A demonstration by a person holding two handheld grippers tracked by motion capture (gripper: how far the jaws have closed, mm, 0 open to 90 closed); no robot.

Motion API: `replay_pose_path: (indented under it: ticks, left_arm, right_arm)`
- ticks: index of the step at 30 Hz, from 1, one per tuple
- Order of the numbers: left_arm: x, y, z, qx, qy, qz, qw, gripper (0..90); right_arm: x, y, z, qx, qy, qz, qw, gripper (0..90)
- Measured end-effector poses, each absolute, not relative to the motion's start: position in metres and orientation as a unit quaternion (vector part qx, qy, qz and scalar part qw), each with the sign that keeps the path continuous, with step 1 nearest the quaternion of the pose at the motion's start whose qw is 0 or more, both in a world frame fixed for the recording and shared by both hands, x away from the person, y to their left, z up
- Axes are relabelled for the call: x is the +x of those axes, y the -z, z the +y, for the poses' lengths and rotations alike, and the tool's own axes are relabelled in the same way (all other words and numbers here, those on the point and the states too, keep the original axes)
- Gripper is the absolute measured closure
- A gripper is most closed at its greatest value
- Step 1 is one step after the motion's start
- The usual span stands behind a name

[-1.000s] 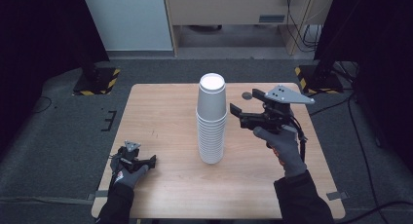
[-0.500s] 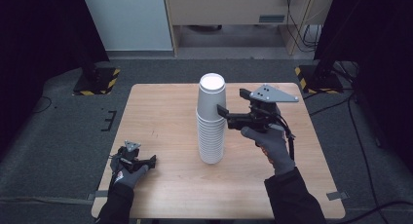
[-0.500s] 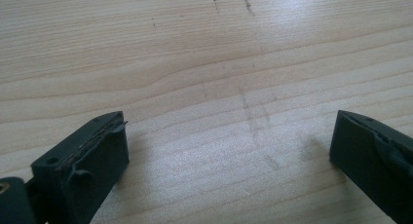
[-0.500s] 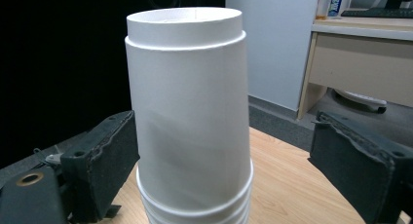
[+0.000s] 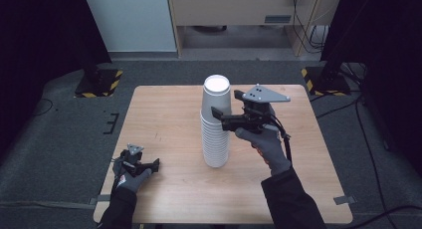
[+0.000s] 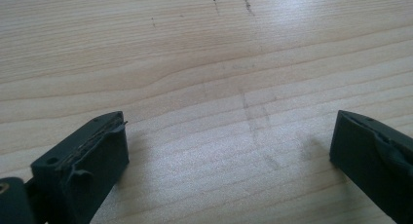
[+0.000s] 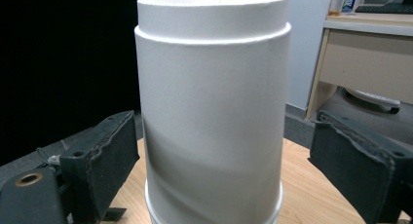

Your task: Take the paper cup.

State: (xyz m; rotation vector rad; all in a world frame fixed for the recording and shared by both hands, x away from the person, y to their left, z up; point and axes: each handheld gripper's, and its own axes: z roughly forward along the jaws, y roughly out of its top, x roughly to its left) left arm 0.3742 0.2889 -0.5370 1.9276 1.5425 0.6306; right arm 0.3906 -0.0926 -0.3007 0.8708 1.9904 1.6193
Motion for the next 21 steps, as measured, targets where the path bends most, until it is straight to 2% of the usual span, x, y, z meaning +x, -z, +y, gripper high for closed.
replay_pose_path:
  ticks: [21]
  left_arm:
    - [0.374,0.537,0.289,0.724,-0.236,0.578,0.293,0.0]
  right_arm:
    - [0.409,0.315,-0.068,0.317,-0.575,0.725,0.209,9.7]
